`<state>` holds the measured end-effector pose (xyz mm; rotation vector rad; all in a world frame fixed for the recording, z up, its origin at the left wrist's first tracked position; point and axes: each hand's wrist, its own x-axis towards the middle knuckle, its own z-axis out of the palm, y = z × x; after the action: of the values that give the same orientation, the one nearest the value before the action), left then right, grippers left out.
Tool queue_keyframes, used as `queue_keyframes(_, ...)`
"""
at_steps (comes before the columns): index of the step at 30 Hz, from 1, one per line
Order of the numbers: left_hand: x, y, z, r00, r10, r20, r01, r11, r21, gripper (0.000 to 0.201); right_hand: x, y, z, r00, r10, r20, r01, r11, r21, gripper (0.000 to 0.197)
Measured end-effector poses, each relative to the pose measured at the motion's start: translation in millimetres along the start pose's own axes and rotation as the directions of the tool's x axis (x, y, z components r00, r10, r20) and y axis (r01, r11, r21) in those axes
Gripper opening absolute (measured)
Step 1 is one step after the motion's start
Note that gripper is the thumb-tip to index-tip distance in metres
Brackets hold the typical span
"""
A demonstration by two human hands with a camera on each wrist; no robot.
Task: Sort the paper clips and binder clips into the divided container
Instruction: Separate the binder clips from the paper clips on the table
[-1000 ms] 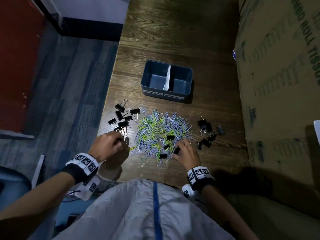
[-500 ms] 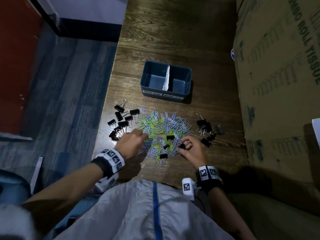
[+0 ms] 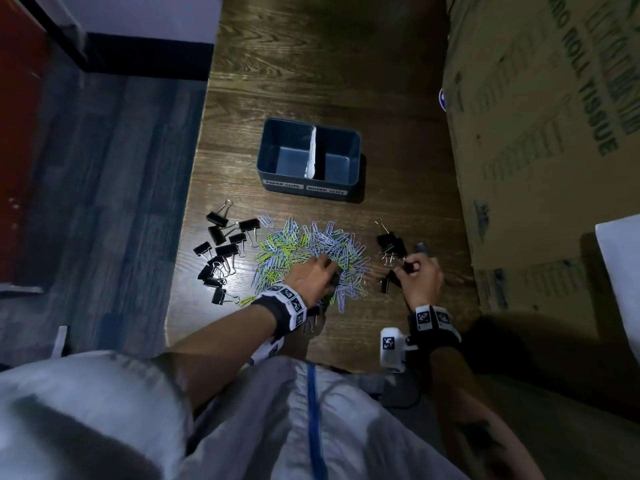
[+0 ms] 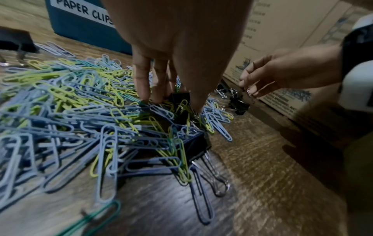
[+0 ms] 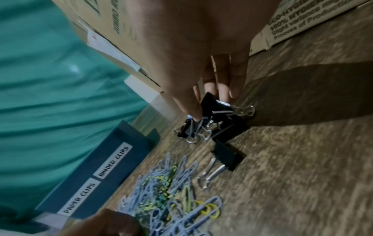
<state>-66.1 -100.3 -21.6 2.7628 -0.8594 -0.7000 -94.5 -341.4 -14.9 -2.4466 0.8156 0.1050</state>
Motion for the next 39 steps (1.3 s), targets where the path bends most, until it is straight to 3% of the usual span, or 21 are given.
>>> queue_keyframes(3,4,6,2,0.998,-0.047,-0.031,0.045,0.997,-0.065,0.041,1,0,4,1.0,-0.02,0.005,0.02,0.999,-0.035,0.025)
queue_keyframes(5,6,8,3,0.997,-0.062,-0.036,0.058,0.991,-0.119,0.039,-8,-4,8,0.992,-0.124,-0.02,0.122,0.991,-0.061,0.021)
queue_keyframes(7,9,7,3,0.997,-0.071,-0.041,0.064,0.987,-0.149,0.042,-21,-10,15,0.96,-0.274,0.052,0.275,0.961,-0.02,0.018)
queue_keyframes(10,10,4,-5,0.994,-0.085,-0.062,0.068,0.97,-0.232,0.04,-45,-21,30,0.845,-0.464,0.266,0.468,0.882,0.052,0.019)
queue_keyframes(14,7,-8,-16,0.988,-0.122,-0.097,0.084,0.942,-0.324,0.033,-69,-38,43,0.691,-0.517,0.506,0.591,0.806,0.016,0.022)
queue_keyframes(20,-10,-40,-30,0.98,-0.086,-0.18,0.004,0.91,-0.414,0.015,-89,-55,54,0.469,-0.6,0.648,0.794,0.608,-0.012,0.047)
queue_keyframes(24,-36,-59,-41,0.96,-0.152,-0.236,0.041,0.908,-0.417,0.013,-98,-58,55,0.371,-0.627,0.685,0.862,0.507,-0.002,0.057)
queue_keyframes(28,-69,-80,-45,0.924,-0.265,-0.276,0.109,0.874,-0.474,0.014,-98,-57,55,0.371,-0.626,0.686,0.861,0.509,-0.002,0.051)
queue_keyframes(32,-110,-105,-38,0.898,-0.363,-0.248,0.195,0.835,-0.515,0.014,-91,-49,62,0.417,-0.609,0.674,0.83,0.558,-0.009,0.043)
queue_keyframes(34,-131,-117,-32,0.903,-0.381,-0.196,0.23,0.817,-0.529,0.016,-89,-46,66,0.483,-0.599,0.639,0.765,0.643,0.024,0.036)
queue_keyframes(37,-158,-129,-22,0.914,-0.384,-0.129,0.254,0.791,-0.556,0.019,-85,-47,63,0.622,-0.529,0.577,0.601,0.795,0.082,0.043)
queue_keyframes(39,-172,-135,-16,0.936,-0.351,-0.038,0.276,0.795,-0.541,0.018,-81,-50,54,0.685,-0.47,0.556,0.491,0.862,0.125,0.044)
